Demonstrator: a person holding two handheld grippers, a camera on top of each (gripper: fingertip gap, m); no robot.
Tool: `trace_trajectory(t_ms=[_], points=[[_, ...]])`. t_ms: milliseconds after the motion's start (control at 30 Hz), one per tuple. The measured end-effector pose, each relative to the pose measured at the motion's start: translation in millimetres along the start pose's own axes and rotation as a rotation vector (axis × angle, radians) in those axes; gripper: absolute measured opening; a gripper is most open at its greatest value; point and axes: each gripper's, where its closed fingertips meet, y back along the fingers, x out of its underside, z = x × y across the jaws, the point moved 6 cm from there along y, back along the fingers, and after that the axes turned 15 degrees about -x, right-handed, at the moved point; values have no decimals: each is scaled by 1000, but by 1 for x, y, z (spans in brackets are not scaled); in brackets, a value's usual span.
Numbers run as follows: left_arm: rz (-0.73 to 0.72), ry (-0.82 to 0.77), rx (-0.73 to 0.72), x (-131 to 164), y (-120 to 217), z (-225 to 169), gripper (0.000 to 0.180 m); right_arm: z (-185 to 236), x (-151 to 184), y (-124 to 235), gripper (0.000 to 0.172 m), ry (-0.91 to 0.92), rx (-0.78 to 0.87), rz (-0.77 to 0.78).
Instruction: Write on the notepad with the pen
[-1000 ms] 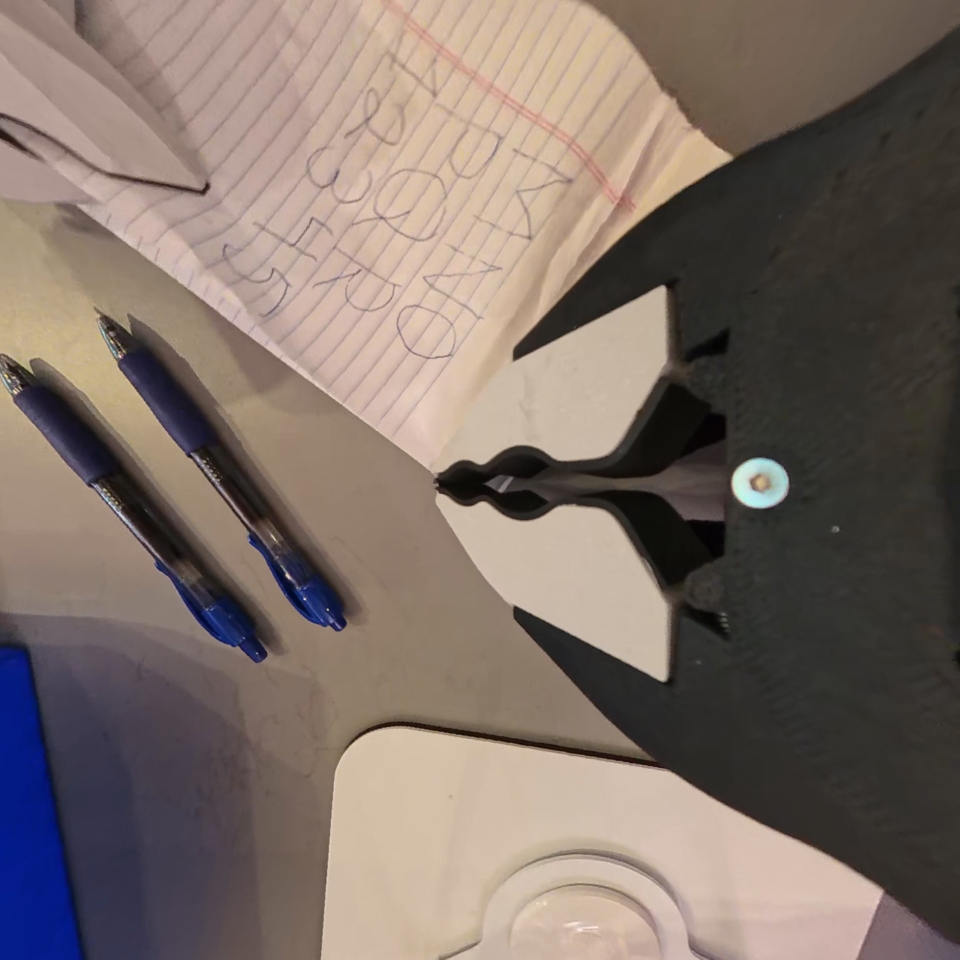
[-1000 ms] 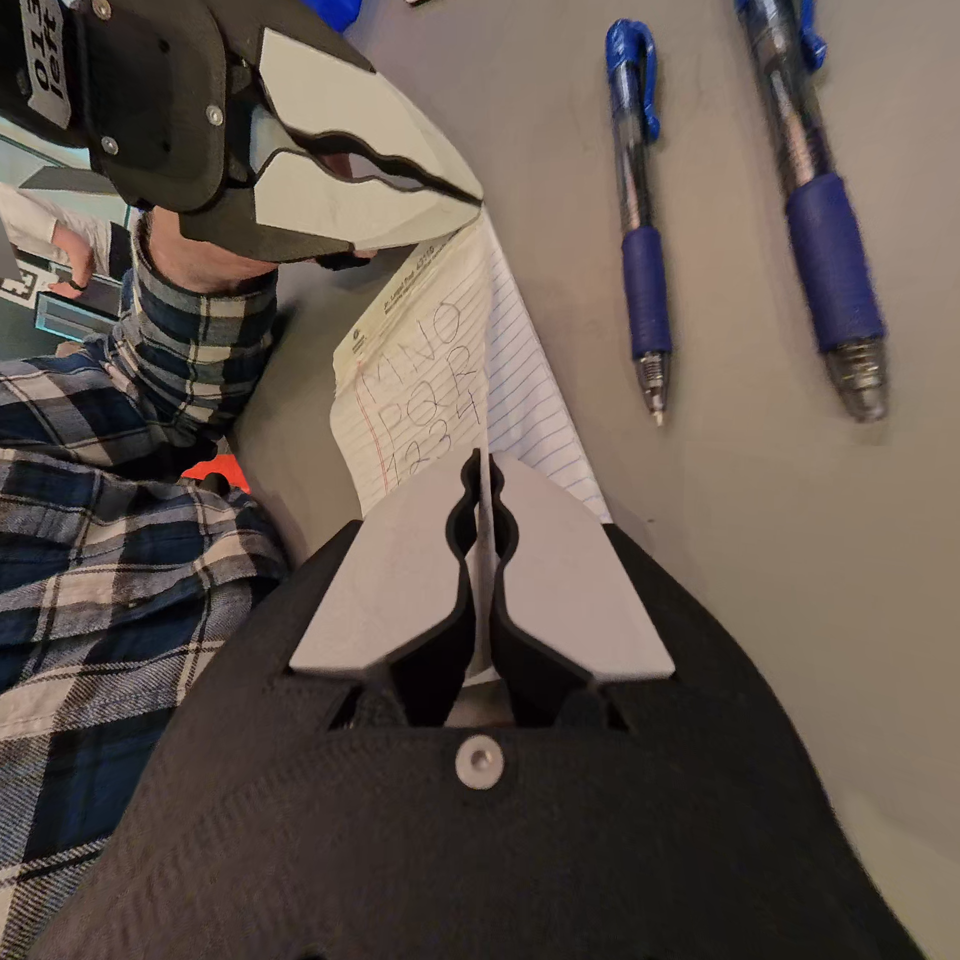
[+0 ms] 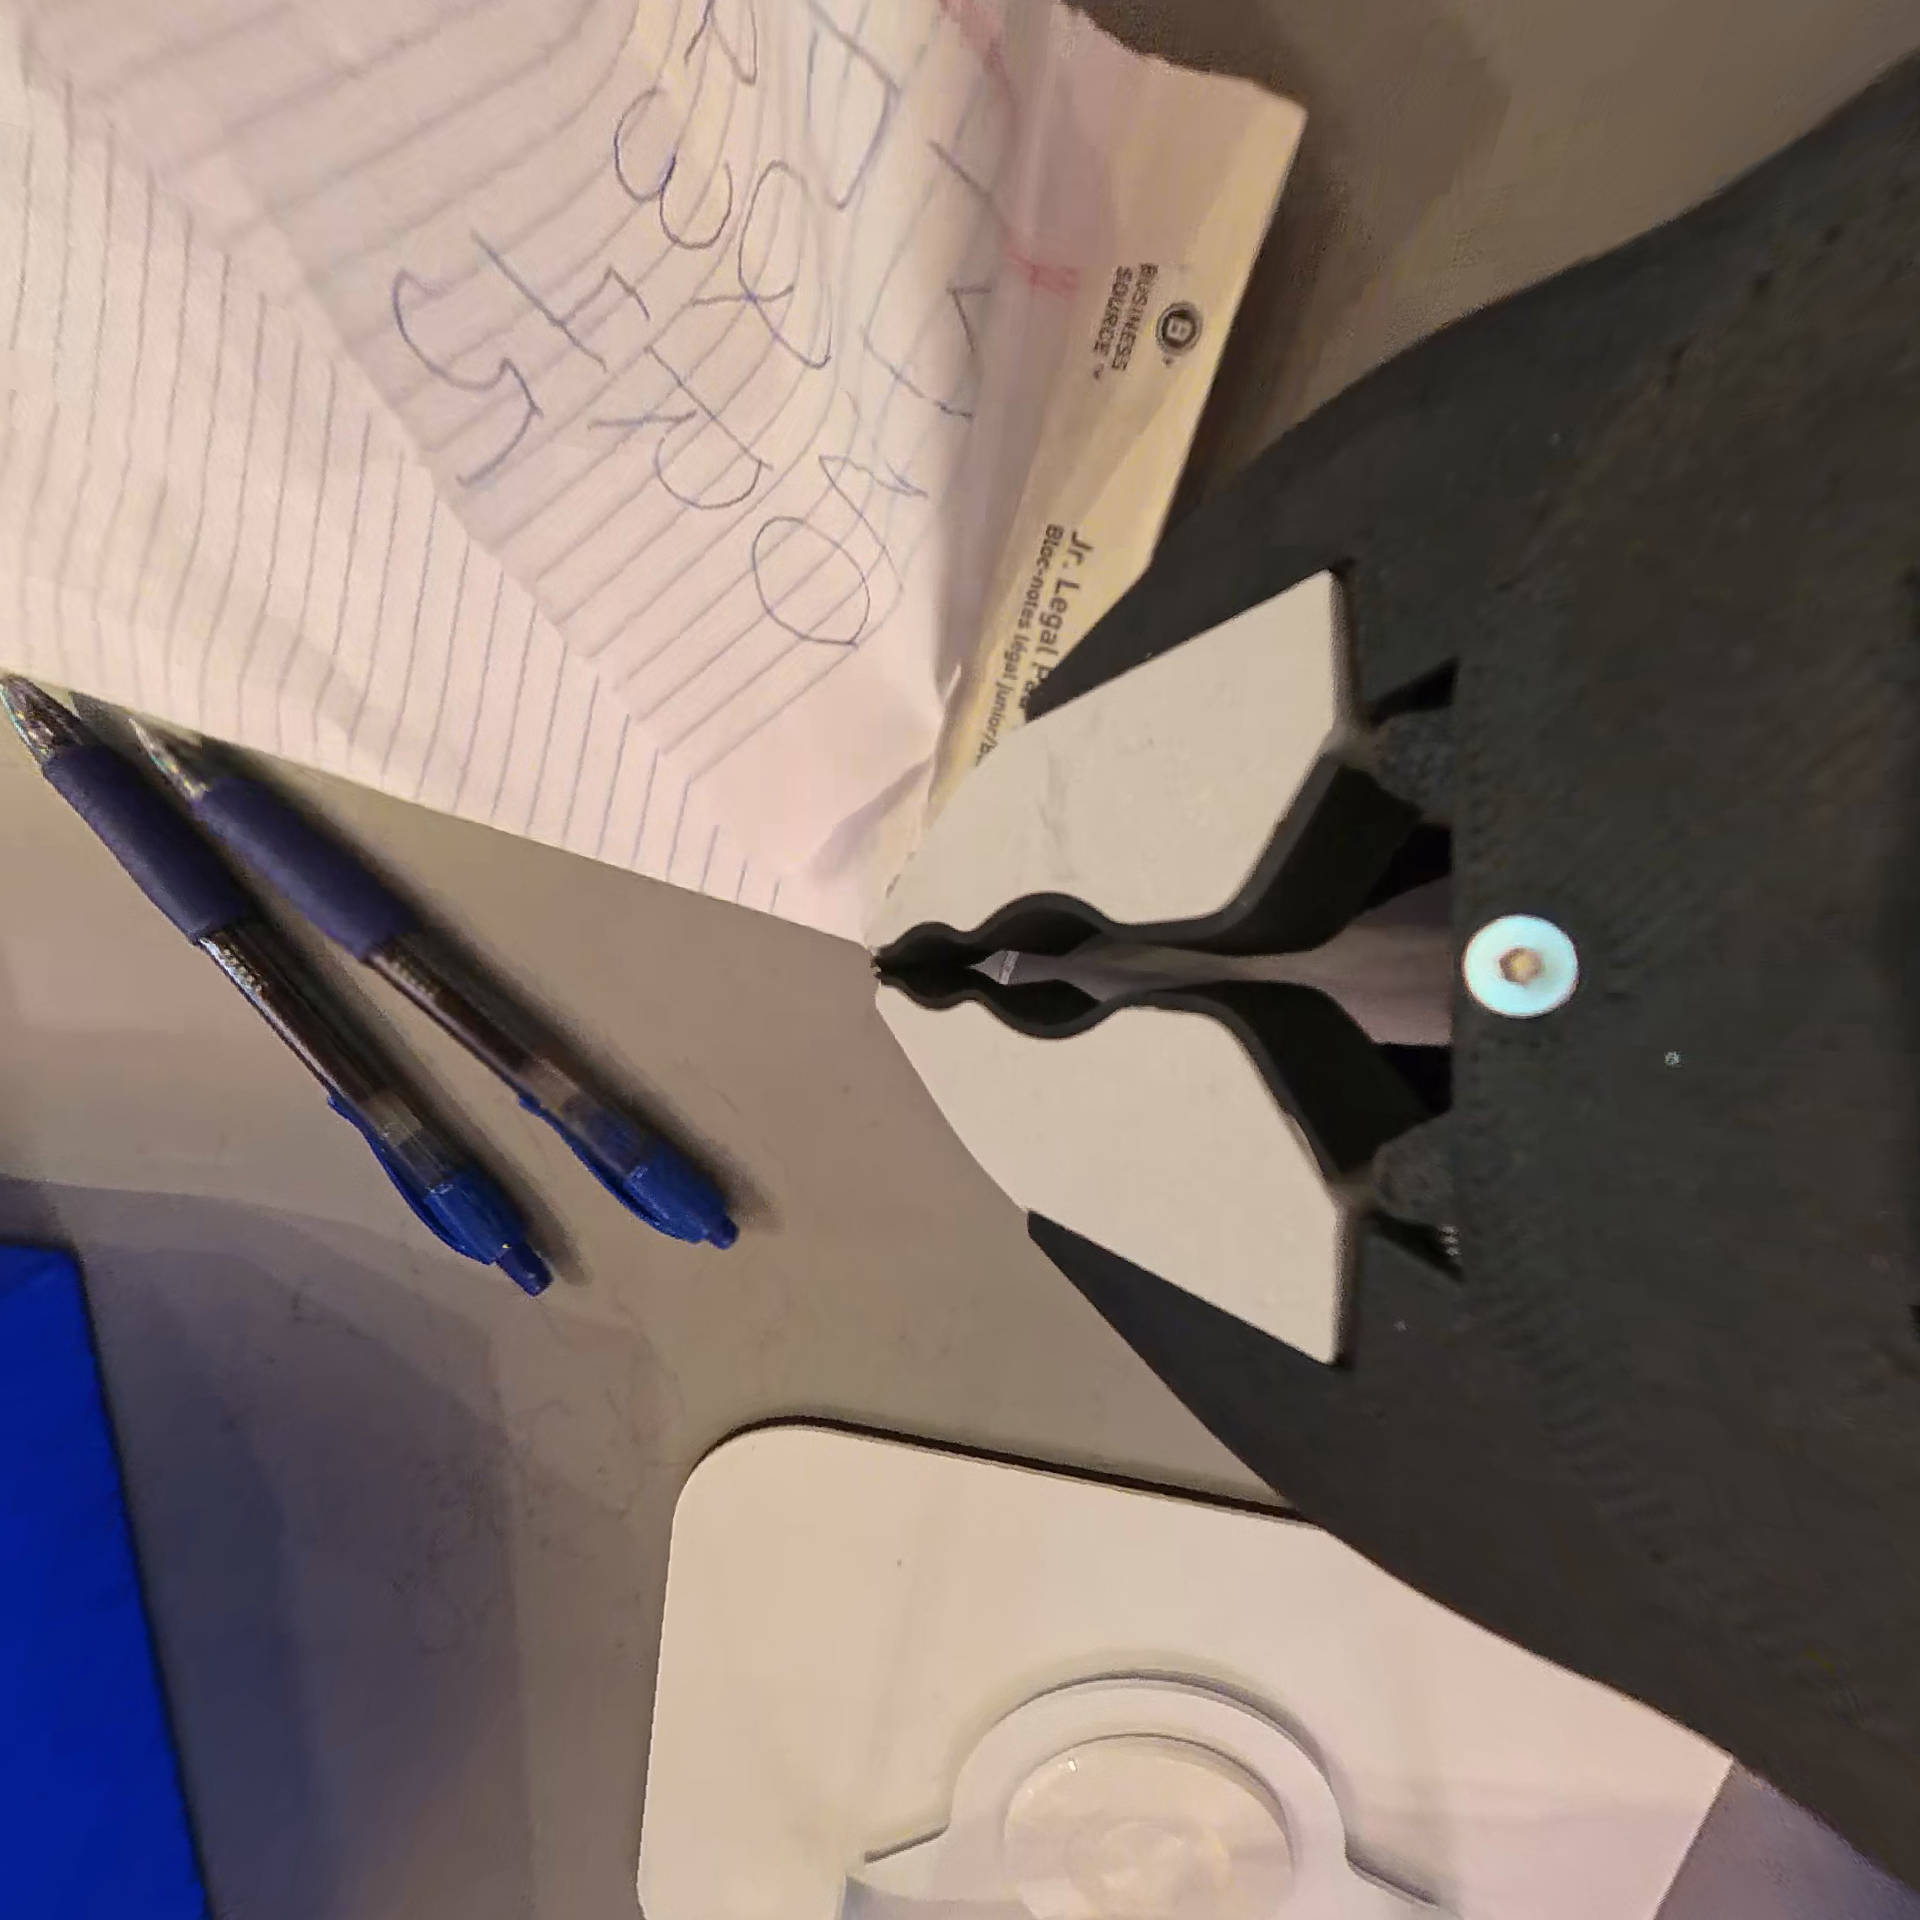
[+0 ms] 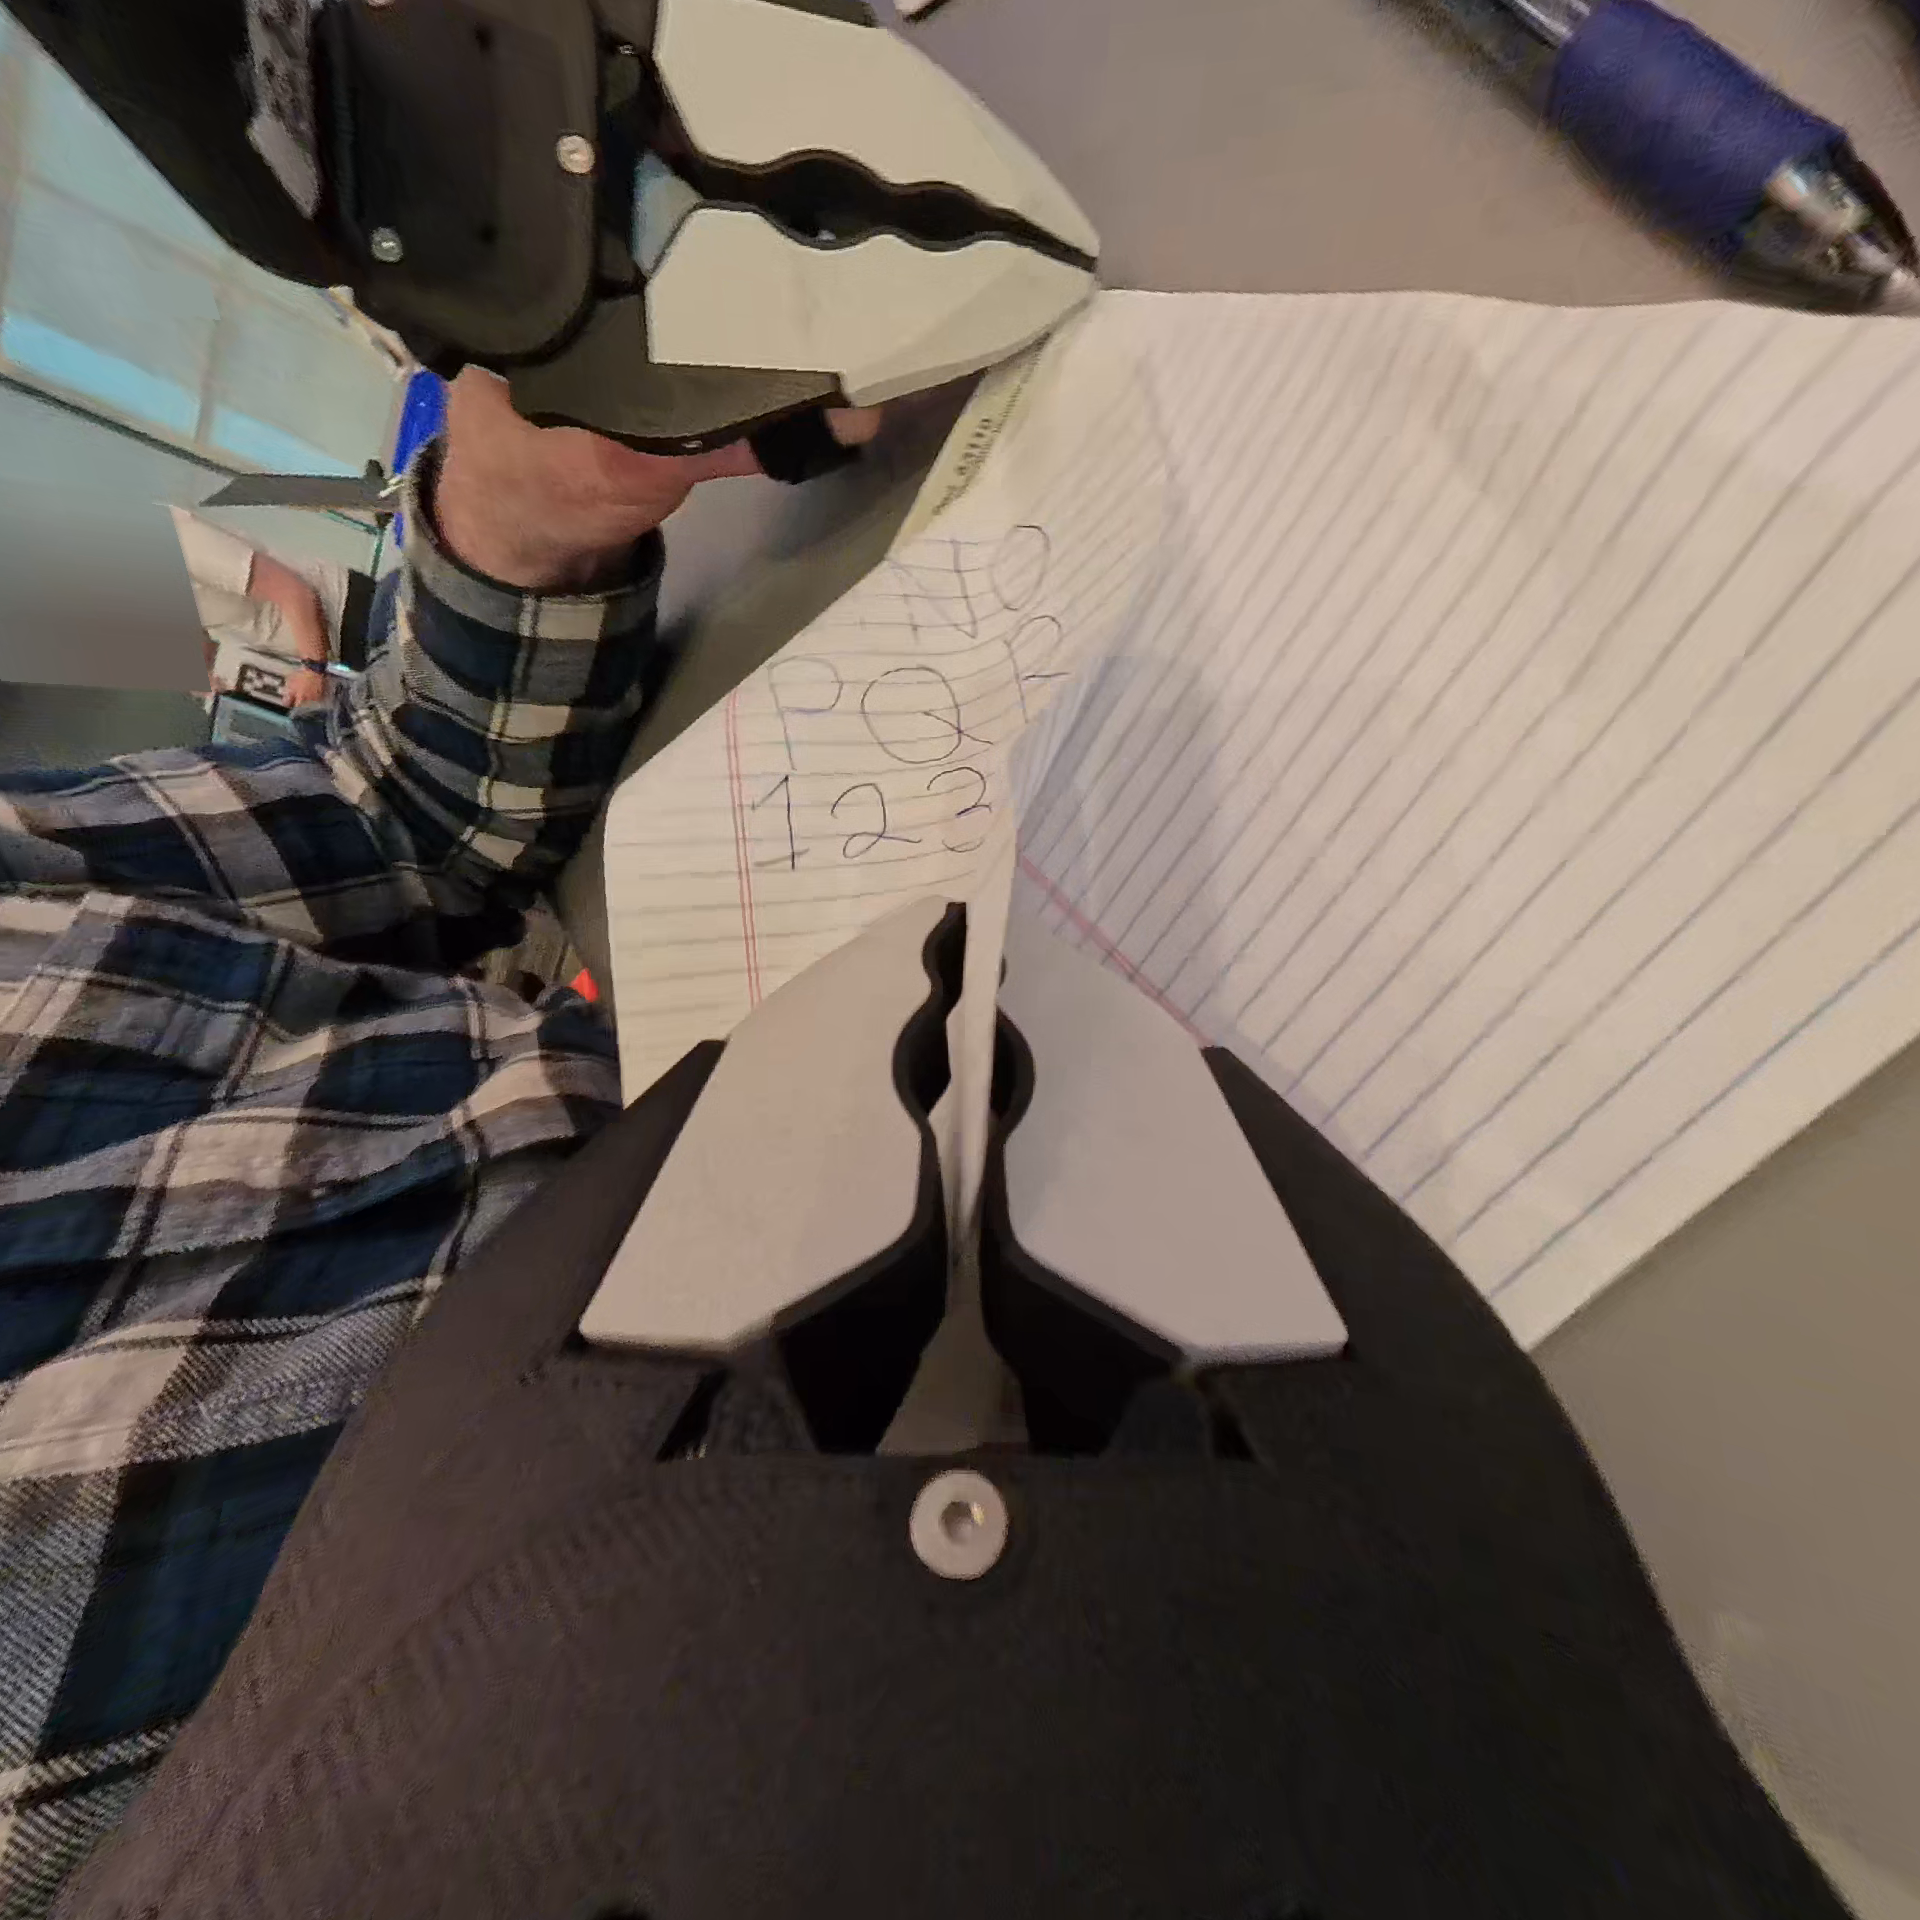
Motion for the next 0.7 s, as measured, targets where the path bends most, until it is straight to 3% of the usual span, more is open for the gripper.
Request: trace_trajectory(t_ms=[133, 200, 300, 500, 700], points=[[-15, 3, 2, 3, 7, 5, 0, -2, -5, 2, 0, 13, 6, 3], [-79, 74, 110, 0, 23, -1, 0, -3, -6, 0, 0, 15, 8, 28], [-47, 26, 173, 9, 37, -19, 0, -5, -11, 2, 0, 30, 17, 10], [-16, -22, 128, 13, 37, -35, 0, -5, -11, 5, 15, -8, -40, 3], [-18, -32, 108, 14, 37, -36, 1, -4, -4, 3, 0, 22, -5, 81]])
